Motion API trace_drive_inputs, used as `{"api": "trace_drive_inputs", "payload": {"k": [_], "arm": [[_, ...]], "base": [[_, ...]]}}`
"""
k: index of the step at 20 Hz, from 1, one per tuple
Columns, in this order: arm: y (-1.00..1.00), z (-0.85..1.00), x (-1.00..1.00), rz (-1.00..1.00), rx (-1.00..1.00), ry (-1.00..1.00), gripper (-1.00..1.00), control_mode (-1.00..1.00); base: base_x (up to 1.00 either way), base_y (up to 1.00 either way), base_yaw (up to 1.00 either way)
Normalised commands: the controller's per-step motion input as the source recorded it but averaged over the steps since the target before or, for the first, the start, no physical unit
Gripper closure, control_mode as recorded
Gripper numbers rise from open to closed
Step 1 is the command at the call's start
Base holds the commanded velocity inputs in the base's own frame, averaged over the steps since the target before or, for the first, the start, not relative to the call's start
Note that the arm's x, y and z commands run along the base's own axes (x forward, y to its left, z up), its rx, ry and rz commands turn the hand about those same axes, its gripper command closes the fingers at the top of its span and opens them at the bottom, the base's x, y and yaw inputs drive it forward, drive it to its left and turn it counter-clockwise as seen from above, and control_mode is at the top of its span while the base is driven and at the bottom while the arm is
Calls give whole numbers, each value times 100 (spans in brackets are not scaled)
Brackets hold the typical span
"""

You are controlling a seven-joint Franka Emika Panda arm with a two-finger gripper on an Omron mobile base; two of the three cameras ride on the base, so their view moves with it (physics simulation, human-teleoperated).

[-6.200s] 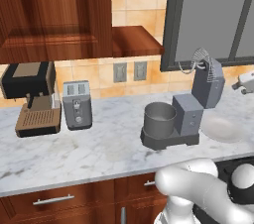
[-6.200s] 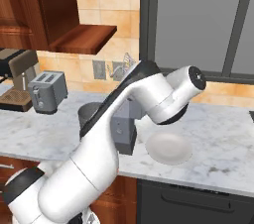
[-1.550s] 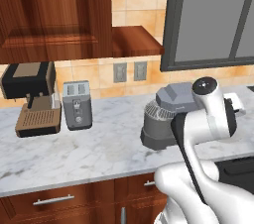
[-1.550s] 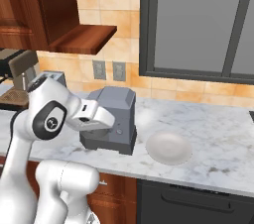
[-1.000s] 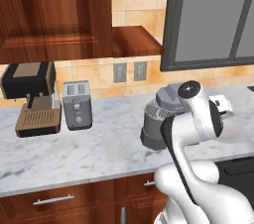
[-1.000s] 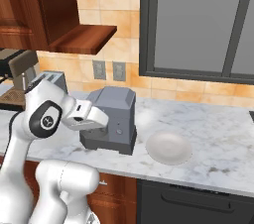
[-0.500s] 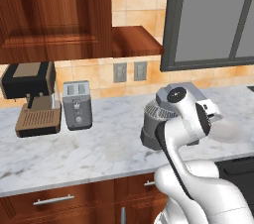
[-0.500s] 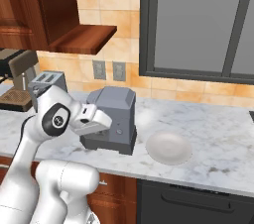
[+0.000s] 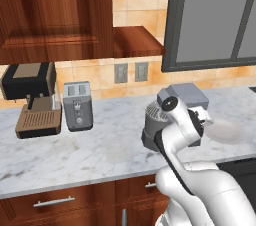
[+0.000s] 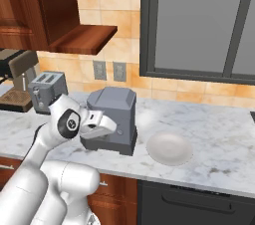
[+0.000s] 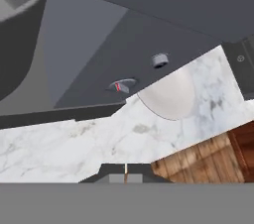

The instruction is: Add butter and sugar cubes to the stand mixer bowl and then turn on the stand mixer to begin making frosting.

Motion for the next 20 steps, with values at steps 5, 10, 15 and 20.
{"api": "trace_drive_inputs", "payload": {"k": [5,10,15,20], "arm": [[0,-28,42,0,0,-1,100,-100],[0,-34,15,3,-3,-1,100,-100],[-6,-34,11,9,-5,-5,100,-100],[-15,-40,3,12,-9,-1,100,-100]], "base": [[0,0,0],[0,0,0],[0,0,0],[0,0,0]]}}
